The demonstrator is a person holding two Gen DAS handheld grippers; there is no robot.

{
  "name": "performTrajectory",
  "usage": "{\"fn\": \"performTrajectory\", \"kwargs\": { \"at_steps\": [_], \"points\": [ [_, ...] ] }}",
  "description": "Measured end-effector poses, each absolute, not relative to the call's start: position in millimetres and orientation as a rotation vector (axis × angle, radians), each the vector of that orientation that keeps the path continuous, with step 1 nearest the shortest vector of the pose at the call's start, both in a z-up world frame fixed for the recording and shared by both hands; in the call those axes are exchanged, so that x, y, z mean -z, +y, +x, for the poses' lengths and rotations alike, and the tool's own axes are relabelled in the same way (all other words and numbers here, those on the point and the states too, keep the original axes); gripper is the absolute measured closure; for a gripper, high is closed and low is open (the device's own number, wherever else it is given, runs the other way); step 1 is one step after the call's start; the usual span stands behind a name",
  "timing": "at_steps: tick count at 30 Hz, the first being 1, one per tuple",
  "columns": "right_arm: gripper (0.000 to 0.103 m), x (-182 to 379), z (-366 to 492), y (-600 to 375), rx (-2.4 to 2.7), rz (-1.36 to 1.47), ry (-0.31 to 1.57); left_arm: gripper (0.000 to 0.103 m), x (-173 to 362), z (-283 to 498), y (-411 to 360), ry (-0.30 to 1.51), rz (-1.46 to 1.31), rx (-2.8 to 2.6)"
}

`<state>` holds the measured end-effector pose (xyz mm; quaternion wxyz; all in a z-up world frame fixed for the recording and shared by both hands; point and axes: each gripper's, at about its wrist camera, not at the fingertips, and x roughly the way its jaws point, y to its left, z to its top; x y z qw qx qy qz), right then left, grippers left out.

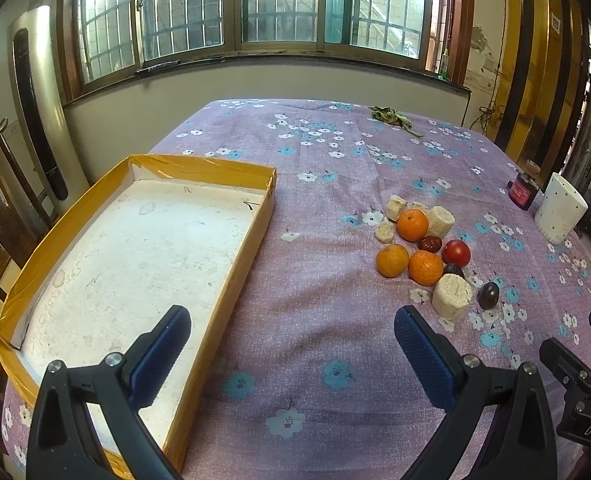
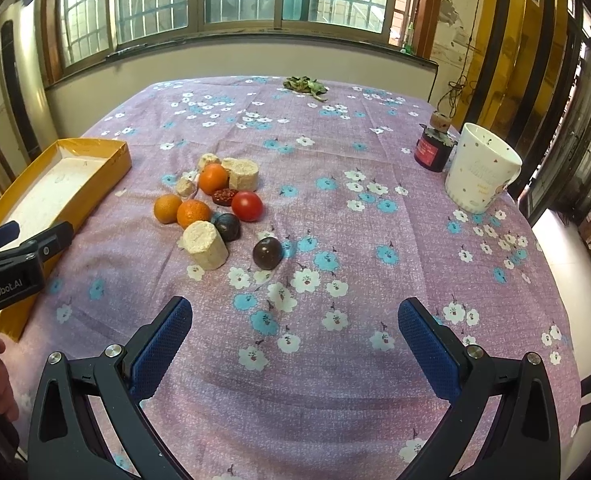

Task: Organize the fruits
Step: 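Move both tools toward the fruit cluster, then grasp the white cake slice with left tool while right tool grasps dark plum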

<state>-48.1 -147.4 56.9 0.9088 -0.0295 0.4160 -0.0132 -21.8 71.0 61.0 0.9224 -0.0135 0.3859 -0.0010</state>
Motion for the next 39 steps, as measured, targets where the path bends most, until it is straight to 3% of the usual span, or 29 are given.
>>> {"fn": "performTrajectory", "kwargs": {
  "at_steps": [14,17,19,21,25,28,33,39],
  "points": [
    [0.004,-41,-12,-159,-0.129,-0.02,0.919,0.0,-53,-19,61,0.855,0.022,0.012],
    [0.02,-32,3,-155,-0.175,-0.059,0.943,0.0,-51,-20,55,0.865,0.056,0.022],
    [0.038,-25,13,-151,-0.206,-0.078,0.966,0.0,-50,-21,52,0.872,0.077,0.027],
    [0.047,-18,23,-150,-0.247,-0.075,0.991,0.0,-48,-21,49,0.881,0.093,0.03],
    [0.051,-12,33,-151,-0.281,-0.075,1.006,0.0,-45,-21,46,0.904,0.104,0.039],
    [0.068,-10,37,-148,-0.316,-0.091,1.007,0.0,-44,-20,42,0.913,0.109,0.045],
    [0.077,-2,41,-148,-0.32,-0.111,1.021,0.0,-41,-14,30,0.943,0.103,0.068],
    [0.078,-11,33,-161,-0.322,-0.088,0.995,0.0,-40,2,6,0.974,0.088,0.114]
  ]
}}
